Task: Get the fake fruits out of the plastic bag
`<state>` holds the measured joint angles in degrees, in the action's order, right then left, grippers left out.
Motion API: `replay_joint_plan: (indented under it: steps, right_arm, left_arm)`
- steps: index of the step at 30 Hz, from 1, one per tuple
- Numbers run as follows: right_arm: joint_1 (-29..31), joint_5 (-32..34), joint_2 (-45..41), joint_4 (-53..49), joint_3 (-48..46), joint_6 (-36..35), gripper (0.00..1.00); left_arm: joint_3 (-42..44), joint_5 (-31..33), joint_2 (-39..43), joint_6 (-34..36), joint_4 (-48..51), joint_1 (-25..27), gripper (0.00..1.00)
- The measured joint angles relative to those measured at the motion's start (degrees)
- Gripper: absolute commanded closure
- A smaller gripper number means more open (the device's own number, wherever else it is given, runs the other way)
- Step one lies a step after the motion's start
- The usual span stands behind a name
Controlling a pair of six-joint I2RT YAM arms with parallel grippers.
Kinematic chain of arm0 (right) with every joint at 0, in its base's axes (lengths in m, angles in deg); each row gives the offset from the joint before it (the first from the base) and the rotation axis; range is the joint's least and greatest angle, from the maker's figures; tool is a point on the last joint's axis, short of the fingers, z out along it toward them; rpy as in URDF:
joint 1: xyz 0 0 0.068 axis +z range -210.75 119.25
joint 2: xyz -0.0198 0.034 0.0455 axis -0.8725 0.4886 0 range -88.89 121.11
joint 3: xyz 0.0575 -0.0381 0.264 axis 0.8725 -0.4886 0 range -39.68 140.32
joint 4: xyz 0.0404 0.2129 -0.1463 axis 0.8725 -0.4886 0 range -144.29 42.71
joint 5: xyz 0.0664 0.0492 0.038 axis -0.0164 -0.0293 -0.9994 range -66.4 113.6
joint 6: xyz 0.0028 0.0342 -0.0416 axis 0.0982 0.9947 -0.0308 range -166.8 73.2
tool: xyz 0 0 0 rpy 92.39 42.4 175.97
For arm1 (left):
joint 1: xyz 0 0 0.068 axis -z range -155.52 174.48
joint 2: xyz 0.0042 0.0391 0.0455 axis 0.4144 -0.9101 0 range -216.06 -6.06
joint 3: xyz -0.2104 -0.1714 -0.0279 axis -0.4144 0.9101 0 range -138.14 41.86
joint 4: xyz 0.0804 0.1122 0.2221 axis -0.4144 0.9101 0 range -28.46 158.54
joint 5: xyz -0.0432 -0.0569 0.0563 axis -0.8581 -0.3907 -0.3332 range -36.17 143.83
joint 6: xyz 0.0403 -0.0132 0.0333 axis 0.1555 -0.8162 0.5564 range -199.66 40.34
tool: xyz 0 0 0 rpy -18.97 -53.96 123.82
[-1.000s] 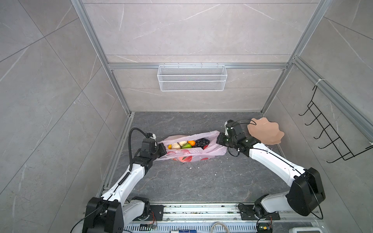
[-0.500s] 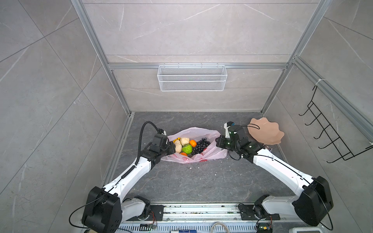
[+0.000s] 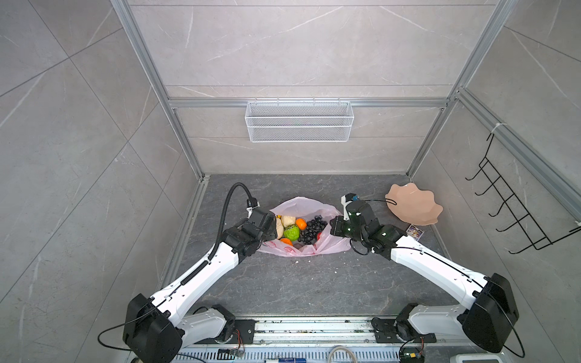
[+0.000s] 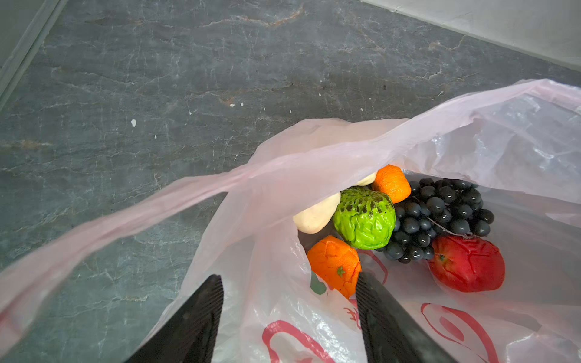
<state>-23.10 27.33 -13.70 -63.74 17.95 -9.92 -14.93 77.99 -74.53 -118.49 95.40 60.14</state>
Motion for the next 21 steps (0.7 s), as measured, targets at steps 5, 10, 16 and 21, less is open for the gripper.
replay_joint_plan:
  steps: [5, 10, 16, 21]
  right_arm:
    - [0.4, 1.7, -0.4, 0.0, 0.0, 0.0, 1.00]
    - [0.4, 2.1, -1.3, 0.0, 0.0, 0.0, 1.00]
    - [-0.6, 1.3, -4.0, 0.3, -1.6, 1.5, 1.00]
    - [-10.2, -6.9, -6.0, 5.2, -6.8, 5.2, 1.00]
  left_arm:
    - [1.0, 0.7, -0.3, -4.2, 0.9, 1.1, 0.19]
    - [5.2, -2.6, -1.7, -7.3, -1.6, 0.0, 0.22]
    - [13.7, -13.3, -5.3, -8.6, -11.5, -9.5, 0.75]
    - [17.8, -19.6, -4.3, -5.7, -18.5, -11.7, 1.00]
